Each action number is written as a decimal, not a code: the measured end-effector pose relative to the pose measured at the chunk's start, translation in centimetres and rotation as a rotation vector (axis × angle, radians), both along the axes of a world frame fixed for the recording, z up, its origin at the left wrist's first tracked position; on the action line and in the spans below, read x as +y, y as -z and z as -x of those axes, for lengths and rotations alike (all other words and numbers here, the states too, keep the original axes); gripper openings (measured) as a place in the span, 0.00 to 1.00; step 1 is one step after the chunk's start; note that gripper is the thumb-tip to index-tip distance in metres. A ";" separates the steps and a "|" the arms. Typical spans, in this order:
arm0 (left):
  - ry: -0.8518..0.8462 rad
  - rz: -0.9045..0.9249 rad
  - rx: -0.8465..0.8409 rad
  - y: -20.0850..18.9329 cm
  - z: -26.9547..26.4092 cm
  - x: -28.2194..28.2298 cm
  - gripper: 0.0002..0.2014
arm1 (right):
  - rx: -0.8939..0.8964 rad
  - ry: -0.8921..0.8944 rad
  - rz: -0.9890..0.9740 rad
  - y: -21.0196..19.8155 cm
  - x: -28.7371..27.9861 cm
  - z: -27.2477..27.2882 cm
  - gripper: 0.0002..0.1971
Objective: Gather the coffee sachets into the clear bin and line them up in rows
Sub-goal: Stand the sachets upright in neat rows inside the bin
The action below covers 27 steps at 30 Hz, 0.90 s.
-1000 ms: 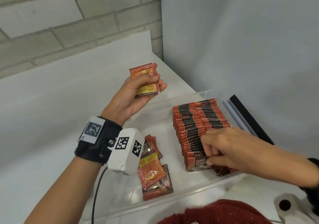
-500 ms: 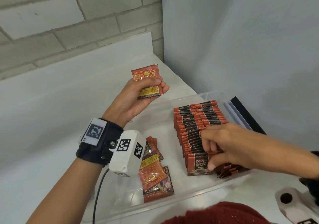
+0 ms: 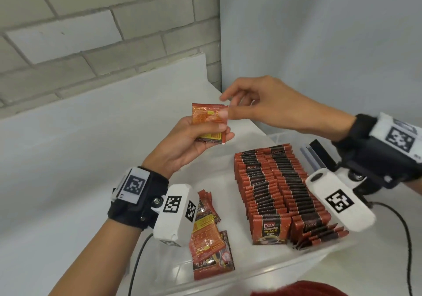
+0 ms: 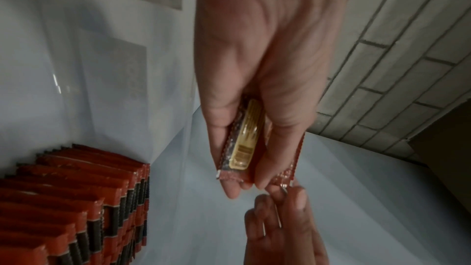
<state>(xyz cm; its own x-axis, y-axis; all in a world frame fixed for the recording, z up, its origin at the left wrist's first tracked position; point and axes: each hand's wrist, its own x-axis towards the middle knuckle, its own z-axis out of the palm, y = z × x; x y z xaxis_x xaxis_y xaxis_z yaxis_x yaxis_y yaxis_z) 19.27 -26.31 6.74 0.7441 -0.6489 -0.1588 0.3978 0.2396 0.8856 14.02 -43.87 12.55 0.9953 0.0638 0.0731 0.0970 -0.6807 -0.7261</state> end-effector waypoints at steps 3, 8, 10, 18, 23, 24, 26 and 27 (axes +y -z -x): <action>0.029 -0.046 -0.011 0.2 0.2 0.0 0.10 | -0.046 -0.086 0.001 0.3 1.1 -0.5 0.09; 0.000 -0.023 0.091 0.4 -0.1 -0.3 0.16 | -0.228 -0.051 -0.181 -0.5 0.5 0.4 0.07; -0.058 0.006 0.171 0.3 -0.2 -0.3 0.13 | -0.346 -0.047 -0.123 -0.4 0.0 1.1 0.08; -0.073 -0.061 0.048 0.0 -0.4 -0.1 0.22 | -0.202 -0.074 -0.083 1.2 -1.1 2.9 0.14; -0.090 -0.028 -0.035 0.0 -0.4 0.0 0.11 | 0.212 0.074 -0.365 0.8 -0.8 3.4 0.28; -0.084 -0.016 -0.036 -0.1 -0.3 0.0 0.09 | 0.268 0.067 -0.447 1.0 -0.5 3.6 0.27; -0.058 0.000 -0.046 -0.5 -0.2 -0.1 0.02 | 0.308 0.063 -0.583 1.4 -0.3 3.8 0.18; -0.054 -0.005 -0.058 -0.8 -0.2 -0.1 0.03 | 0.308 0.080 -0.620 1.3 -0.3 3.9 0.13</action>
